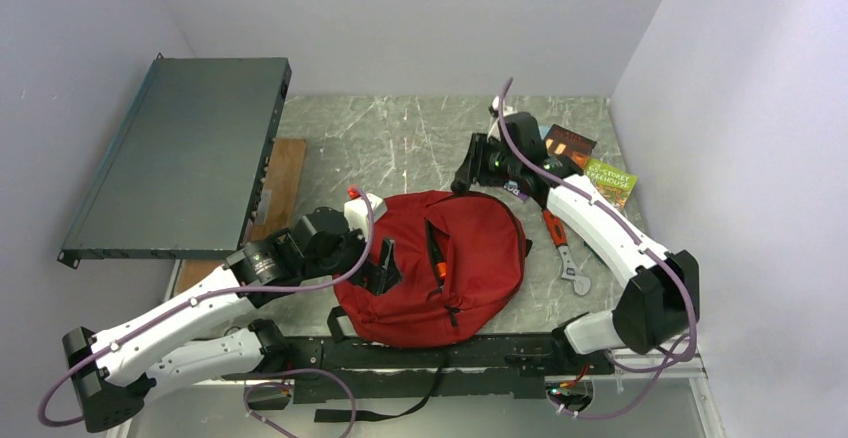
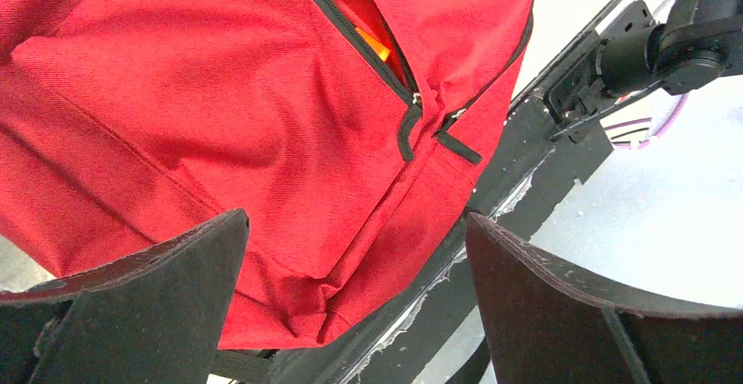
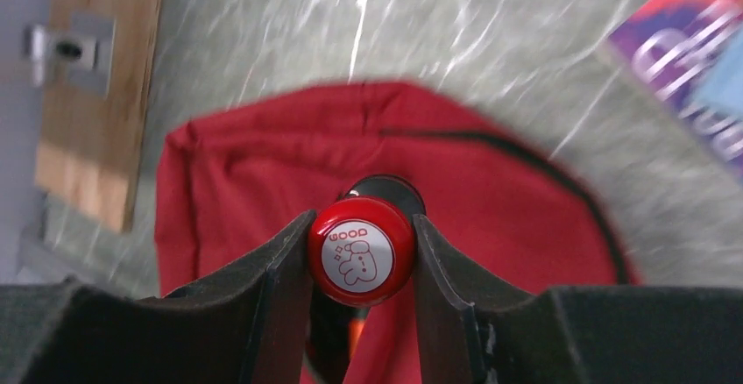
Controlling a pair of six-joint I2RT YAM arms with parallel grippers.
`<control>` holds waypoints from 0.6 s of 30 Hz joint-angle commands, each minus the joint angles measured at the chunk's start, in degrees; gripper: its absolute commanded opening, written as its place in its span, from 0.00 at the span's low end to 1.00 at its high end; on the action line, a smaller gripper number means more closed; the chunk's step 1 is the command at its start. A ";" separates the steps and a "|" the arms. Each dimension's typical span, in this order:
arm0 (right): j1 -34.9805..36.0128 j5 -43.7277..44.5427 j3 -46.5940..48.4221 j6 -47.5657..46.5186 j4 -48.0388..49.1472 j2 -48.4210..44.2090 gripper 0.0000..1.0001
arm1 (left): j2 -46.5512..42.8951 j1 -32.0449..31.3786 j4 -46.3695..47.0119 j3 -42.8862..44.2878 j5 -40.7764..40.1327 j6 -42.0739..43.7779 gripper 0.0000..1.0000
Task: Pack the student bag
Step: Pick up the personal item from the center of the board, then place the personal item in the student bag.
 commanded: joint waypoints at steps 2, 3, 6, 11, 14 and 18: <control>3.70 -12.96 -9.88 8.45 1.86 -1.69 0.00 | 0.84 0.51 3.84 0.02 3.82 -2.43 0.99; 4.62 -13.72 -11.37 9.41 3.46 -1.90 0.00 | 1.24 0.51 4.10 -0.10 4.13 -3.12 0.99; 6.66 -15.00 -14.15 11.77 6.20 -2.36 0.00 | 2.01 0.61 5.48 -1.11 5.45 -5.65 0.97; 7.94 -16.42 -20.83 15.61 11.65 -3.99 0.00 | 2.06 0.60 8.17 -4.35 7.53 -10.30 0.96; 8.03 -19.16 -24.47 18.68 16.83 -3.92 0.00 | 1.28 0.62 8.48 -5.01 6.14 -11.64 0.96; 8.20 -27.28 -29.23 25.91 28.03 -2.49 0.00 | 1.44 0.57 4.64 -1.32 -0.77 -10.22 0.96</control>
